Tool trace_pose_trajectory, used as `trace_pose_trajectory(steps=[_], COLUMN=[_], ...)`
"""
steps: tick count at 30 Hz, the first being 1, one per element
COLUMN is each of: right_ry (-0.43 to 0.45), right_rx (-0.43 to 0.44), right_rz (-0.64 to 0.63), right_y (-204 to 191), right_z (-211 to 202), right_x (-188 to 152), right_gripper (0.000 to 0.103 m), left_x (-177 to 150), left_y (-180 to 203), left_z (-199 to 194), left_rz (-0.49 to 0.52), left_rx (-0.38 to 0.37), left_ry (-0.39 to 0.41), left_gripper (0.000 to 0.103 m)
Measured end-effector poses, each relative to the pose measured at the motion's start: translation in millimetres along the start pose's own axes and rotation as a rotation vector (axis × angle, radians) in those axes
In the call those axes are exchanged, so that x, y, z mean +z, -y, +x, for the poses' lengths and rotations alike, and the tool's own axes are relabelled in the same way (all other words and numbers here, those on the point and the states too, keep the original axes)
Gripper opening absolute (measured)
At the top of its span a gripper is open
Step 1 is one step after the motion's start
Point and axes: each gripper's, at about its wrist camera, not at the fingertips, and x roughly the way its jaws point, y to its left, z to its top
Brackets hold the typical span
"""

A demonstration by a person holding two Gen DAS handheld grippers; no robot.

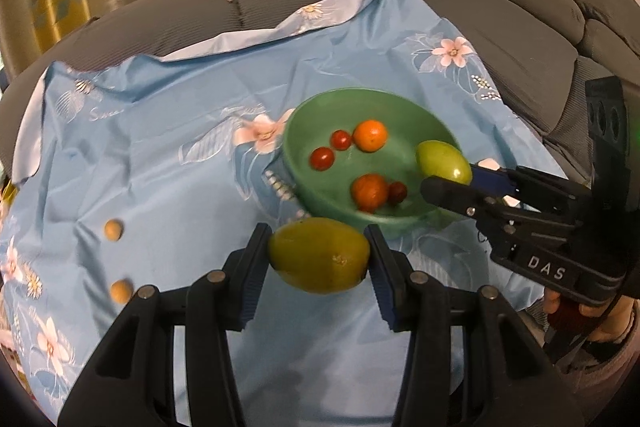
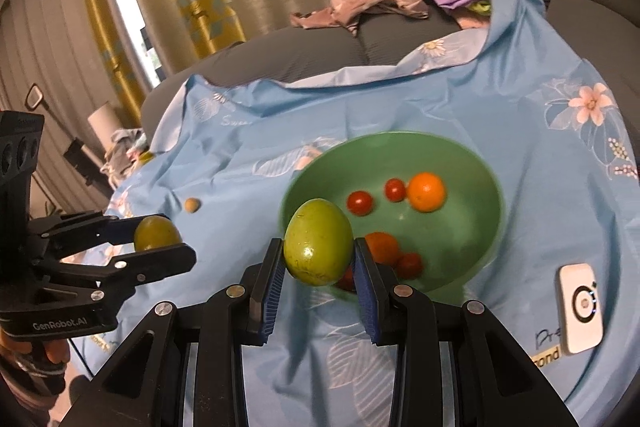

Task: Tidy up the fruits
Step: 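Carry both plums over the green bowl and lower them inside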

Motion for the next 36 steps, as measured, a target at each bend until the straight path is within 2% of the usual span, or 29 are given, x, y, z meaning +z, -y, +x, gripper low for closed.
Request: trace_pose_trajectory(steps=[16, 36], right_ry=[0.004, -0.012], right_rx=[-0.062, -0.079], right_rz=[0.049, 0.076], right_y=[36.8, 60.9], right_z=[9.7, 27.5], right_x=[13.6, 16.9], right_gripper=[0.036, 0.036], left_x=[39.9, 52.1], left_y=[17.5, 24.1], left_z=[43.1, 90.1], left_rz=[0.052, 0.087], left_rx=[-0.029, -0.031], left_ry=[-0.018, -0.093], left_gripper=[0.047, 0.047])
